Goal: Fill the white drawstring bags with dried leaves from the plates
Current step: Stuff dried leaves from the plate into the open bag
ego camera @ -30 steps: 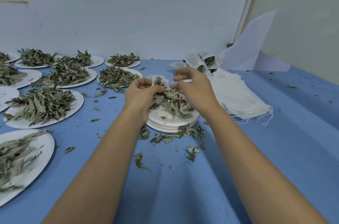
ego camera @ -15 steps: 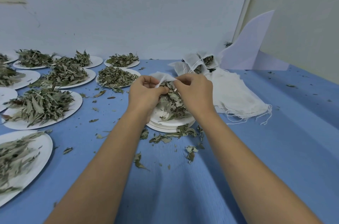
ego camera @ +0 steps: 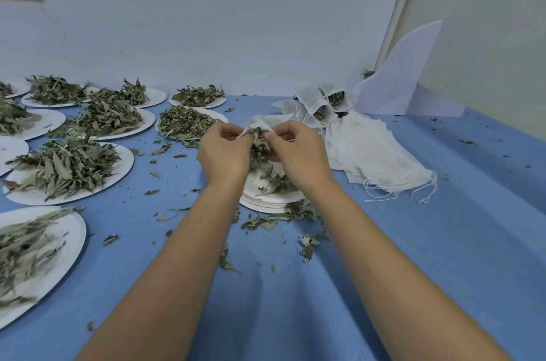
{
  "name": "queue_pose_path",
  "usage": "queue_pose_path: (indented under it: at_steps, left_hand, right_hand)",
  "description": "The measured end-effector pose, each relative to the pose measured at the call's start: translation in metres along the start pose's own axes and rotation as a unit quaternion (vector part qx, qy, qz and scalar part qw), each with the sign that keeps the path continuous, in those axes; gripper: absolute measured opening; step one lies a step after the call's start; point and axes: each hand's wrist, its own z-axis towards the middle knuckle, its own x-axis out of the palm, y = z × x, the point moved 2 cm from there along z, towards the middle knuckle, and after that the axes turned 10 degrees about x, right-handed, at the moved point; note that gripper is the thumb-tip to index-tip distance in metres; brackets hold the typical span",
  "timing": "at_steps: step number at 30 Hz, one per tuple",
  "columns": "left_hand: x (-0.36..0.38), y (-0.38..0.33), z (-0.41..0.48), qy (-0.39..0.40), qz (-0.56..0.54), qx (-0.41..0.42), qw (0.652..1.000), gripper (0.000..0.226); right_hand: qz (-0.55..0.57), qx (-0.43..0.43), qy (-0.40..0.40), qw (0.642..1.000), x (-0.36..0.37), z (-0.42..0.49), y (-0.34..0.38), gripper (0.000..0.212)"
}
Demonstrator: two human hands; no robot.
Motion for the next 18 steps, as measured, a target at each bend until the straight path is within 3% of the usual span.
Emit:
queue_pose_path:
  at_steps: [6,9,11,13,15,18]
  left_hand:
    - [0.003,-0.009,0.0,0.11,-0.054,-0.037,0.992,0.011]
    - [0.004,-0.013,0.002,0.152,-0.098,-0.085,0.98,0.015]
    - [0.002,-0.016,0.002,0.218,-0.114,-0.079,0.966,0.007]
    - [0.0,-0.015,0.001,0.278,-0.089,-0.042,0.956,0.023]
    - [-0.002,-0.013,0.0,0.279,-0.05,-0.001,0.959,0.038]
    - [-0.001,-0.011,-0.003,0.225,-0.018,0.042,0.973,0.034]
  right_hand:
    - [0.103,0.09,-0.024,0.99,-0.009,0.004,-0.008,0.01]
    - [0.122,0.103,-0.029,0.987,-0.012,0.006,-0.009,0.009]
    - [0.125,0.103,-0.034,0.986,-0.014,0.008,-0.009,0.011]
    - [0.128,0.101,-0.036,0.986,-0.015,0.008,-0.009,0.013]
    - [0.135,0.102,-0.033,0.985,-0.015,0.008,-0.009,0.014]
    - [0.13,0.095,-0.03,0.986,-0.014,0.008,-0.007,0.014]
